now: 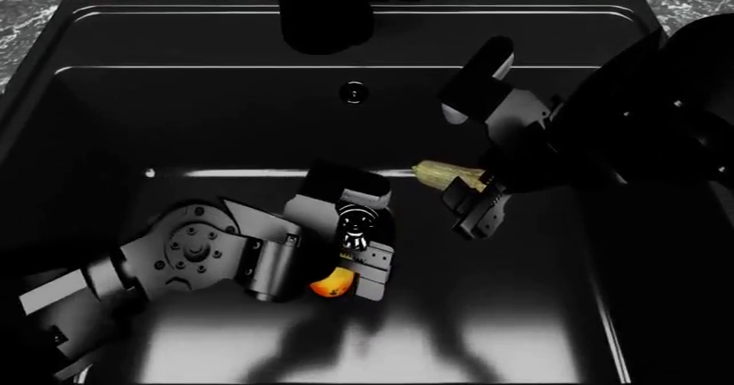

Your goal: Pick up the fruits and vegetables and place them in the sink. Turn on the sink faucet to wash them. Then turn the sink off and put them in the tray.

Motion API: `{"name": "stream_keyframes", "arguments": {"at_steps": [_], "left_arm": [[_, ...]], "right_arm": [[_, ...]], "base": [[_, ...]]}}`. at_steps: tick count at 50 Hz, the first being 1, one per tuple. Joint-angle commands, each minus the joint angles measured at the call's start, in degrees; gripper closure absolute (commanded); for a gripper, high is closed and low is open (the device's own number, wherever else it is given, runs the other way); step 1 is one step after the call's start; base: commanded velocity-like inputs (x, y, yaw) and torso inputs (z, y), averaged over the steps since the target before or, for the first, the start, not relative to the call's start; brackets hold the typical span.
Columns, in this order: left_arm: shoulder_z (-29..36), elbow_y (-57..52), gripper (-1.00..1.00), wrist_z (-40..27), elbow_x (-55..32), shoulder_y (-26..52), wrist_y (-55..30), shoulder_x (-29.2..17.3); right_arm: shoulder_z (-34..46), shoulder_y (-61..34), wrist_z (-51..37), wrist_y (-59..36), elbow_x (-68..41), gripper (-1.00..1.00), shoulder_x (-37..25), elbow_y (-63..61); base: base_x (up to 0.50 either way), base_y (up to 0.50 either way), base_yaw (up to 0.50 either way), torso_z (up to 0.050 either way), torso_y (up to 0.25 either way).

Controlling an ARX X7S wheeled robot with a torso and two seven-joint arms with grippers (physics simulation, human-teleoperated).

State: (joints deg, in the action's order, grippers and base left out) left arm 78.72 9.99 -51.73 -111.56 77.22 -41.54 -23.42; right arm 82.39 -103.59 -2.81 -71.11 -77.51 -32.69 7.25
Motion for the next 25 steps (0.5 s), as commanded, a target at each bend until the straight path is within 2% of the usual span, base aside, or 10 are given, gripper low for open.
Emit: {"name": "stream_keyframes", "arguments": {"at_steps": [1, 25], "left_arm": [[1.6, 3.7, -1.0, 2.2, 2.0, -1.7, 0.2, 1.8], [4.0, 7.9, -1.0, 5.0, 3.8, -4.7, -0.1, 4.1]], "right_arm": [[-0.6, -0.9, 0.1, 0.2, 1.1, 1.0, 0.0, -0.3], [-0.2, -0.6, 0.4, 0.7, 1.4, 1.0, -0.1, -0.4]], "base": [[0.0, 0.0, 0.0, 0.0, 0.0], [0.0, 0.0, 0.0, 0.0, 0.001]]}}
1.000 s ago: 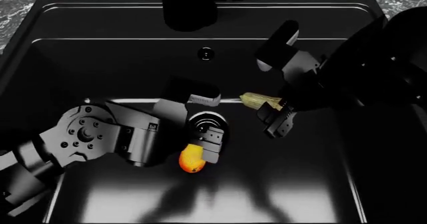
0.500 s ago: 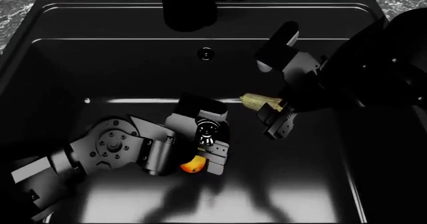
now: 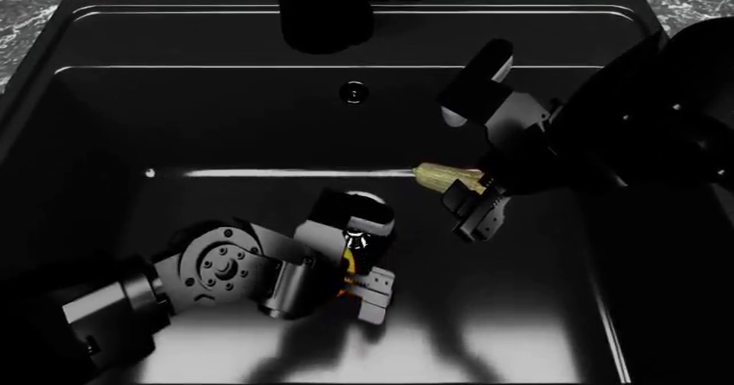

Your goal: Pick up the fruits and vegetables and place them in the sink. Turn on the sink faucet to wash them. Then turn the sink off and put them in the tray.

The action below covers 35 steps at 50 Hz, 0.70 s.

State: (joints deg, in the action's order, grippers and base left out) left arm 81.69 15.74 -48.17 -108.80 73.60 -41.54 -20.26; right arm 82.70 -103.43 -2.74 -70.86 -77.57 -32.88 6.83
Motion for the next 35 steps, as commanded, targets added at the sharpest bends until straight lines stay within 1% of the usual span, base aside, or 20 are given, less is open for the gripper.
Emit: {"name": "stream_keyframes", "arguments": {"at_steps": [1, 12, 13, 25, 35], "left_arm": [[1.1, 2.5, -1.0, 1.6, 1.1, -1.1, -0.1, 1.0], [1.3, 4.2, -1.0, 1.9, 1.4, -1.2, -0.2, 0.9], [1.3, 4.2, 1.0, 1.8, 1.4, -1.2, -0.1, 0.8], [0.5, 0.3, 1.0, -0.4, 1.9, -0.8, 1.1, -1.6], [-3.0, -10.6, 1.0, -4.0, 0.0, 2.1, 1.4, -11.1]], "right_arm": [[-0.5, -0.8, 0.4, 0.5, 1.5, 1.0, 0.1, 0.1], [-0.4, -0.9, 0.3, 0.4, 1.3, 1.0, 0.1, 0.0], [-0.5, -0.9, 0.3, 0.4, 1.3, 1.0, 0.0, 0.0], [-0.5, -1.0, -0.1, 0.3, 0.8, 1.0, -0.7, -1.8], [-1.2, -1.7, -0.4, 0.0, -0.4, 1.0, -2.9, -4.1]], "base": [[0.0, 0.0, 0.0, 0.0, 0.0], [0.0, 0.0, 0.0, 0.0, 0.0], [0.01, 0.0, 0.0, 0.0, 0.0], [0.0, 0.0, 0.0, 0.0, -0.002], [0.0, 0.0, 0.0, 0.0, 0.0]]}}
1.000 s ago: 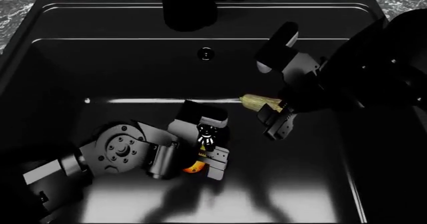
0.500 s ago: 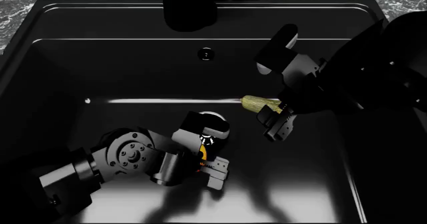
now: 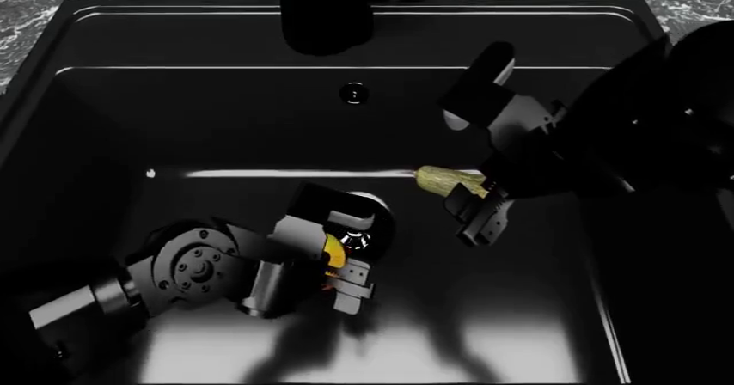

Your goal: Pick up the fruits and vegetables and place them in the sink. Turn on the sink faucet to wash them. Then turn the sink off and put them in the tray.

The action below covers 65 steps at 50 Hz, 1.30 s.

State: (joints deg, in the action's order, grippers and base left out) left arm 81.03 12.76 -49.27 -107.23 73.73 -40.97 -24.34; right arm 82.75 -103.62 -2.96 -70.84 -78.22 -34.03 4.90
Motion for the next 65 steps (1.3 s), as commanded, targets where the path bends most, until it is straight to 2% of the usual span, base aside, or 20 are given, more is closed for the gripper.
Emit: {"name": "stream_keyframes", "arguments": {"at_steps": [1, 7, 23, 30, 46, 59, 65], "left_arm": [[-2.7, -8.3, 1.0, -2.9, -1.9, 2.4, 0.6, -8.0], [-4.0, -10.3, 1.0, -2.8, -3.0, 5.5, -1.1, -11.7], [-11.6, -22.4, 1.0, -0.3, -9.7, 15.7, -6.4, -27.4], [-14.8, -23.9, 1.0, 0.6, -11.5, 20.4, -8.0, -31.6], [-17.9, -24.2, 1.0, 0.9, -12.0, 25.4, -9.5, -34.7], [-18.4, -23.7, 1.0, 0.2, -13.2, 26.3, -9.8, -35.1], [-18.8, -24.2, 1.0, 0.2, -13.8, 26.1, -9.4, -36.0]], "right_arm": [[-1.4, -1.5, -0.4, -0.1, 0.0, 1.0, -2.1, -2.5], [-2.1, -2.2, -0.8, -0.6, -1.3, 1.0, -3.4, -4.7], [-7.0, -8.1, -5.7, -4.2, -10.5, 1.0, -8.6, -11.0], [-9.4, -11.4, -8.7, -5.7, -16.2, 1.0, -11.2, -11.9], [-11.6, -18.3, -12.6, -8.9, -23.3, 1.0, -15.7, -12.7], [-11.6, -19.4, -13.5, -8.8, -23.8, 1.0, -17.6, -13.4], [-12.0, -18.8, -17.2, -6.7, -24.3, 1.0, -18.4, -13.7]], "base": [[0.0, 0.0, 0.0, 0.0, 0.0], [0.0, 0.0, 0.0, 0.0, 0.0], [0.0, 0.0, 0.0, 0.0, 0.001], [0.0, 0.0, 0.0, 0.0, 0.0], [0.0, 0.0, 0.0, 0.001, 0.002], [0.0, 0.0, 0.0, 0.0, 0.245], [0.0, 0.0, 0.0, 0.0, 0.25]]}}
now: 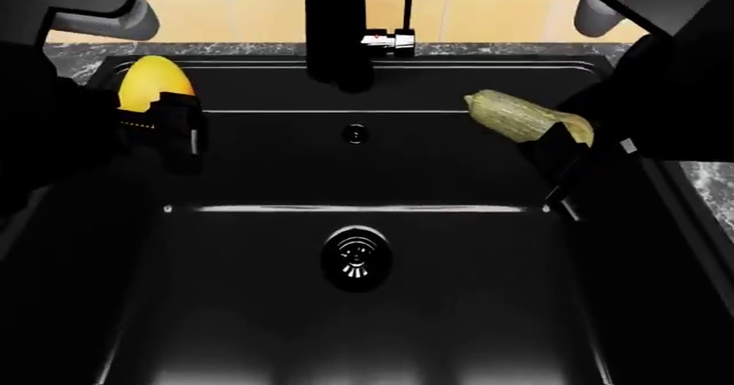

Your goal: Pick up the fruits and vegetables and place them in the sink. Turn on the sink faucet to wash them. Then turn the sink off and put them in the tray.

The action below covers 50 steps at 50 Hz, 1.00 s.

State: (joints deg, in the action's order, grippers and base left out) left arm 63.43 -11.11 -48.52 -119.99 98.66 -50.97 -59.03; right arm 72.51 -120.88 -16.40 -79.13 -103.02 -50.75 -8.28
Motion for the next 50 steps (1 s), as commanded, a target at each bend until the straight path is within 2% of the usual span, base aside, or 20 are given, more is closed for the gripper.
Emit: {"name": "stream_keyframes", "arguments": {"at_steps": [1, 14, 22, 27, 37, 50], "left_arm": [[-1.3, -0.5, 1.0, -0.6, -1.1, 1.1, 0.8, -1.5], [-2.1, -3.0, 1.0, -0.4, -2.2, 0.0, 2.1, -3.4], [-3.1, -6.4, 1.0, -0.7, -4.3, -0.1, 2.9, -4.9], [-4.4, -9.8, 1.0, -0.1, -6.1, -0.4, 3.8, -7.6], [-7.2, -17.3, 1.0, 1.3, -9.8, -0.5, 5.7, -13.6], [-8.5, -19.3, 1.0, 3.5, -10.3, -1.6, 7.4, -16.5]], "right_arm": [[-1.8, -1.5, -4.6, 1.9, 0.2, 1.0, -2.0, -0.6], [-3.4, 0.8, -8.1, 5.7, -2.9, 1.0, -6.1, -5.7], [-4.1, 1.8, -10.9, 8.8, -11.1, 1.0, -8.4, -6.6], [-3.8, 2.4, -16.1, 11.6, -15.6, 1.0, -10.1, -9.1], [-5.4, 1.4, -20.7, 14.2, -20.2, 1.0, -15.5, -13.0], [-6.1, 1.9, -23.0, 15.6, -21.2, 1.0, -19.5, -15.3]], "base": [[0.0, 0.0, 0.0, 0.0, 0.25], [0.0, 0.0, 0.0, 0.0, 0.25], [0.0, 0.0, 0.0, 0.0, 0.25], [0.0, 0.0, 0.0, 0.0, 0.25], [0.0, 0.0, 0.0, 0.0, 0.25], [-0.05, 0.0, 0.0, 0.0, 0.008]]}}
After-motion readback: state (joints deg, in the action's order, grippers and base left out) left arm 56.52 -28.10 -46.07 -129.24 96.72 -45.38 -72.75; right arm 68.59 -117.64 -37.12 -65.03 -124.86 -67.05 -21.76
